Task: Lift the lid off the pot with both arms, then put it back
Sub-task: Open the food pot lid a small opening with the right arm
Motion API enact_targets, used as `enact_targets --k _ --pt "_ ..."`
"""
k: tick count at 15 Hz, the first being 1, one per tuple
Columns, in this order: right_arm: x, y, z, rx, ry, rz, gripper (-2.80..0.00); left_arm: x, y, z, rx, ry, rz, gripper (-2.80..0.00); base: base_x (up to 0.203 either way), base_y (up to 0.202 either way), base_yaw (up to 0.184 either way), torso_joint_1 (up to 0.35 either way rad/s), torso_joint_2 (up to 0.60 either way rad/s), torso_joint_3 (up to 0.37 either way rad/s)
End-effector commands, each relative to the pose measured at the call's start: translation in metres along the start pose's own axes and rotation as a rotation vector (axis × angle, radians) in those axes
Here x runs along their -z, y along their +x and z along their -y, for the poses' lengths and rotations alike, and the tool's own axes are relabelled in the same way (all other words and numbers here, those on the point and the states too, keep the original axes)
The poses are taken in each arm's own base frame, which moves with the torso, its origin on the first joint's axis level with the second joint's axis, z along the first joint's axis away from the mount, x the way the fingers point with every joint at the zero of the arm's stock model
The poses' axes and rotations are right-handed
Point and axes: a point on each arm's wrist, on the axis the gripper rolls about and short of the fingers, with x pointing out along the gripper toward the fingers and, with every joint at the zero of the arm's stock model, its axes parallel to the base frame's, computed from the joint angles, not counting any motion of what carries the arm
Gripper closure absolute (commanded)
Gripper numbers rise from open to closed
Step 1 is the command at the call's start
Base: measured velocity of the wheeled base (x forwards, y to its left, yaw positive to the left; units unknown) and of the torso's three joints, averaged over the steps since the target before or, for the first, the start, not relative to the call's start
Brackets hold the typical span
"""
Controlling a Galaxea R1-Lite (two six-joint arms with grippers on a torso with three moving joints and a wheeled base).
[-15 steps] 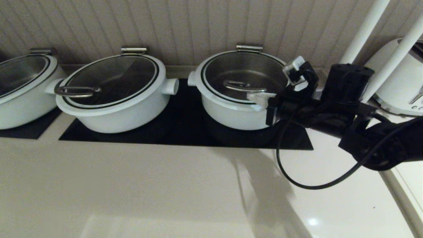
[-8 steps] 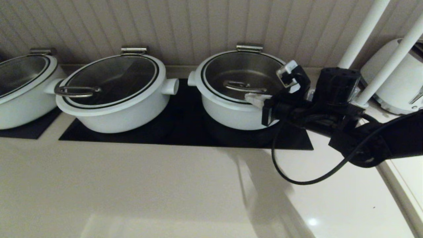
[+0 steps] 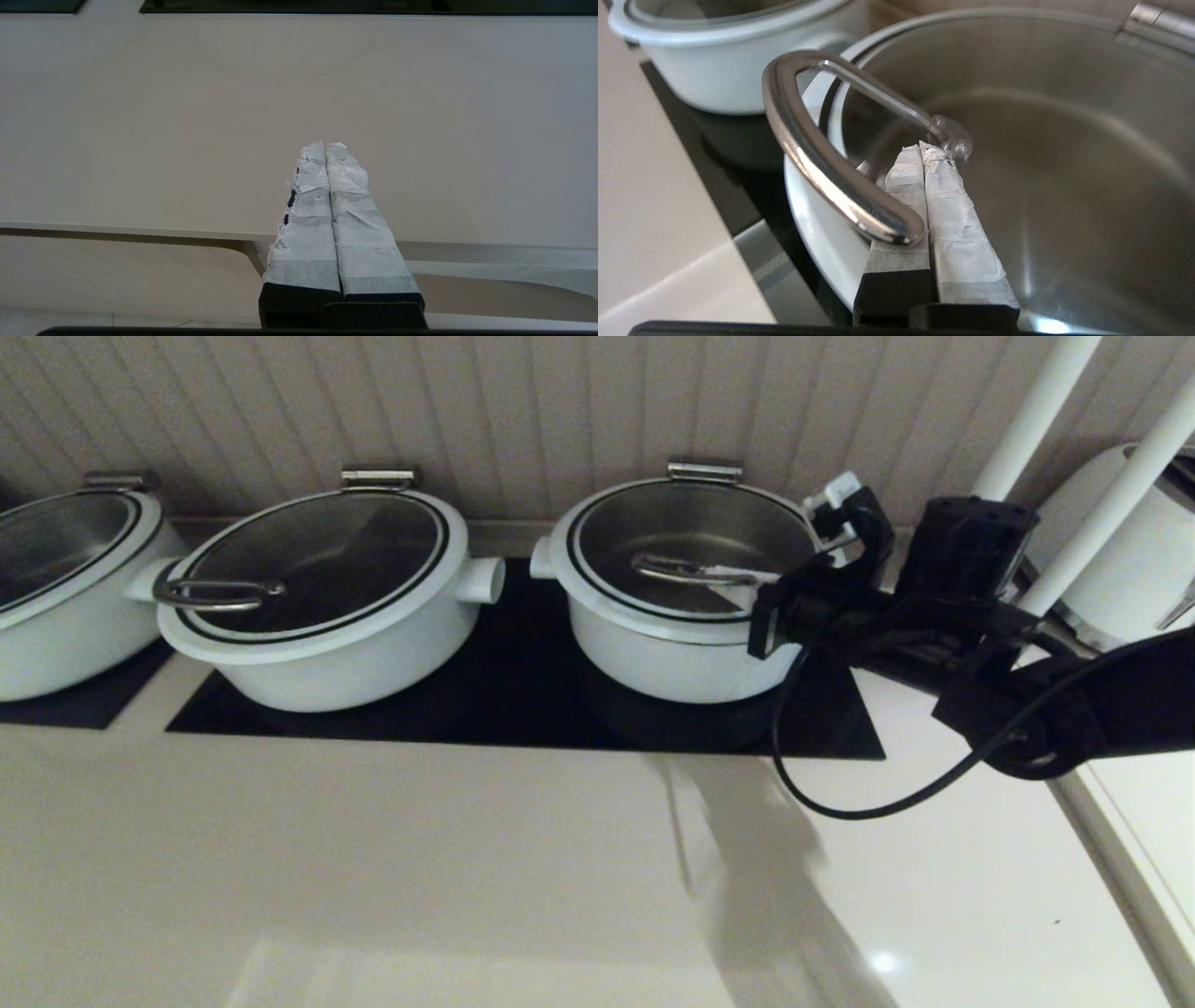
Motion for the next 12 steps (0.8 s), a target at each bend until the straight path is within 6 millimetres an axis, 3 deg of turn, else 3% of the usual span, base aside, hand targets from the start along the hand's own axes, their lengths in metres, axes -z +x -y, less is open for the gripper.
enact_targets --k 1,12 --pt "-0.007 0.002 0.002 0.006 -0.011 0.03 0.0 0.0 0.0 0.0 0.0 0.001 0.0 0.0 0.0 0.0 0.0 0.0 0.0 0.0" --pt "-0.021 0.012 0.021 0.062 -0.04 0.091 0.0 0.0 0.0 0.0 0.0 0.006 0.0 0.0 0.0 0.0 0.0 0.0 0.0 0.0"
